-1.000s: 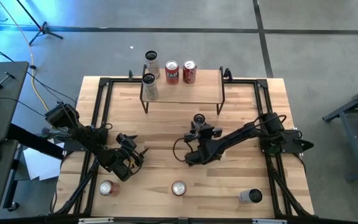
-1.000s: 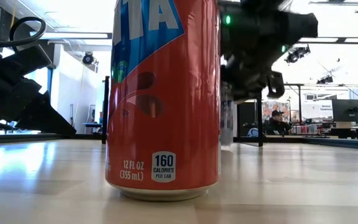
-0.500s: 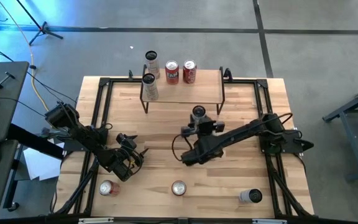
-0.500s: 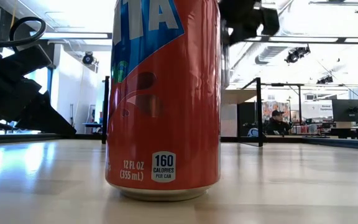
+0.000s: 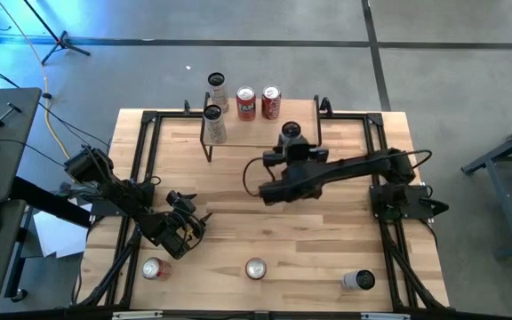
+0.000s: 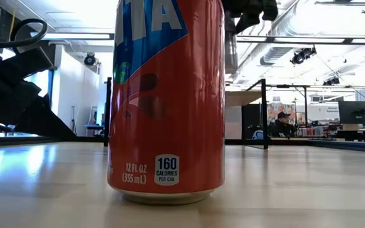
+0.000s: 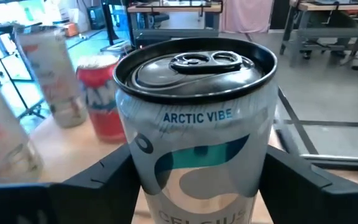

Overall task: Place canned beverage on shelf
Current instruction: Put the white and blue soda can on the shelf

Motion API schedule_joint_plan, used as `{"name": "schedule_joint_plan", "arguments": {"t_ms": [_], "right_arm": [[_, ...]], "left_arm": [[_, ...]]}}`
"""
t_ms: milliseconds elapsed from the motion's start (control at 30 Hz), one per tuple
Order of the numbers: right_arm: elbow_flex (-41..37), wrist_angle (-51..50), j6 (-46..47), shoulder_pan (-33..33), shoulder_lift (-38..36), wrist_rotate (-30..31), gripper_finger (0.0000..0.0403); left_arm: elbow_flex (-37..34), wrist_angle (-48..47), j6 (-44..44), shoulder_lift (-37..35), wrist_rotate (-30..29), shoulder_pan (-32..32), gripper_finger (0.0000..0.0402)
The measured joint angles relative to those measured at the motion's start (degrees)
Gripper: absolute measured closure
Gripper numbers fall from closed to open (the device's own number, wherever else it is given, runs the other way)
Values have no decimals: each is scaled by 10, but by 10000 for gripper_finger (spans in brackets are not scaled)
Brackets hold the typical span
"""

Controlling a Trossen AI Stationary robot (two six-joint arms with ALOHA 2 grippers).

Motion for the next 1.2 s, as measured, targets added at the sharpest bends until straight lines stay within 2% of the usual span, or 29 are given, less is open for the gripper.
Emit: {"name": "schedule_joint_plan", "arguments": {"t_ms": [200, 600, 800, 1000, 1200], "right_arm": [[0, 0, -31, -44, -32, -4, 150], [0, 5, -10, -133, -34, -28, 150], [-1, 44, -4, -168, -34, -42, 150], [-1, 116, -120, -198, -34, -40, 151], [-1, 190, -206, -228, -34, -82, 151]], "left_arm": [[0, 12, 0, 0, 6, 0, 2], [0, 12, 0, 0, 6, 0, 2], [0, 11, 0, 0, 6, 0, 2], [0, 11, 0, 0, 6, 0, 2], [0, 11, 0, 0, 6, 0, 2]]}}
